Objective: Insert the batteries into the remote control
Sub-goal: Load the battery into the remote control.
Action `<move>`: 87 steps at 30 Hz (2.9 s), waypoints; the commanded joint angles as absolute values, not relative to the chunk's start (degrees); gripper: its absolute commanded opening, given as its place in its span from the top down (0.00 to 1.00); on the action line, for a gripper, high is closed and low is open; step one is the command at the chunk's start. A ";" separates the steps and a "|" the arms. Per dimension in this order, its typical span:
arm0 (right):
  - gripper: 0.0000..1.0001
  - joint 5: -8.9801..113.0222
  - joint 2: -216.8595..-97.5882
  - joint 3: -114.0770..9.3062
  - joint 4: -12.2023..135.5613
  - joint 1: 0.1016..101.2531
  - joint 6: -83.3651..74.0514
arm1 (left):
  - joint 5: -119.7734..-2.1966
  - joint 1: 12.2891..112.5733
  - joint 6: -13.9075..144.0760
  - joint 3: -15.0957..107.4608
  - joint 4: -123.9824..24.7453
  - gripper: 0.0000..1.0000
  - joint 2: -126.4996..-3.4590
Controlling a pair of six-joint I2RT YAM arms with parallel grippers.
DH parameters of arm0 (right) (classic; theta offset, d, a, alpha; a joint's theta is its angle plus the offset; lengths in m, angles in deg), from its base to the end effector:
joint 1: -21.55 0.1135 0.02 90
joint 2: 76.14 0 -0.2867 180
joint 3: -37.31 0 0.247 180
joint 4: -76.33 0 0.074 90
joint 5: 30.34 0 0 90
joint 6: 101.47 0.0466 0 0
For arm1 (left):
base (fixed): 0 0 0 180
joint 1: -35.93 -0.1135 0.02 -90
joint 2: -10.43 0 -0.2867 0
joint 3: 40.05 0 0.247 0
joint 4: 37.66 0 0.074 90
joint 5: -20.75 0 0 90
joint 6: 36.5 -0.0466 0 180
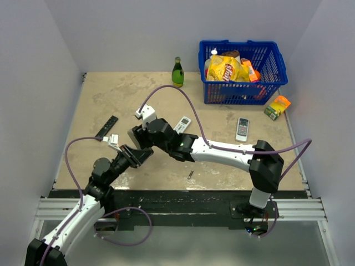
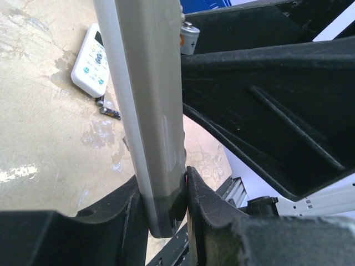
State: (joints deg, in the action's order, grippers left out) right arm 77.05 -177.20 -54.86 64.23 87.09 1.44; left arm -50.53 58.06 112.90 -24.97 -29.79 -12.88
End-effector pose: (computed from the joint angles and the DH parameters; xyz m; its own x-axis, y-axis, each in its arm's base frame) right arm 0.1906 0.3853 0.3143 -0.3128 -0.1728 -0.9340 -0.7009 0.7056 0.1042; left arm 0.1049 -0.0588 0.1908 -0.5660 -0.6499 -0.5073 0.3279 0.3871 -0.8618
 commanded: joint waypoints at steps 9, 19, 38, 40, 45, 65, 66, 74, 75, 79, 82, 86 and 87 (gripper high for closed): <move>0.41 65.38 -177.74 -54.62 65.09 89.40 2.86 | -42.17 59.40 112.83 -28.01 -18.57 1.00 -13.39; 0.41 66.43 -176.52 -51.99 66.06 89.31 2.06 | -44.72 59.31 111.25 -24.05 -28.86 1.00 -12.60; 0.41 67.66 -173.96 -50.05 67.28 88.26 4.17 | -42.71 59.40 110.02 -23.70 -30.81 1.00 -19.02; 0.41 66.53 -174.14 -50.58 67.11 88.17 3.82 | -42.35 59.31 109.23 -23.61 -30.54 1.00 -19.36; 0.41 65.99 -174.06 -51.37 65.61 88.08 3.82 | -40.95 59.31 107.82 -23.44 -29.84 1.00 -19.63; 0.42 63.44 -168.61 -47.68 68.68 85.45 8.65 | -39.36 59.31 107.29 -23.70 -28.78 1.00 -20.16; 0.42 63.35 -167.73 -47.16 69.04 85.19 9.09 | -39.45 59.40 107.21 -23.61 -28.87 1.00 -20.07; 0.51 63.71 -165.62 -44.16 70.36 83.16 10.76 | -38.84 59.31 107.21 -23.70 -28.43 1.00 -19.02; 0.54 63.71 -165.53 -44.08 70.45 83.16 10.94 | -38.84 59.31 107.29 -23.61 -28.34 1.00 -18.84; 0.69 62.13 -165.97 -44.51 70.89 82.81 11.82 | -38.22 59.40 107.12 -23.53 -27.90 1.00 -18.23; 0.74 61.42 -166.58 -44.87 70.80 82.64 12.52 | -37.96 59.31 106.94 -23.35 -27.82 1.00 -17.87; 0.75 60.90 -167.37 -45.04 70.36 82.37 13.22 | -37.52 59.40 107.03 -23.35 -27.55 1.00 -17.26; 0.77 60.81 -167.46 -44.96 70.45 82.37 13.23 | -37.52 59.40 106.94 -23.35 -27.55 1.00 -17.17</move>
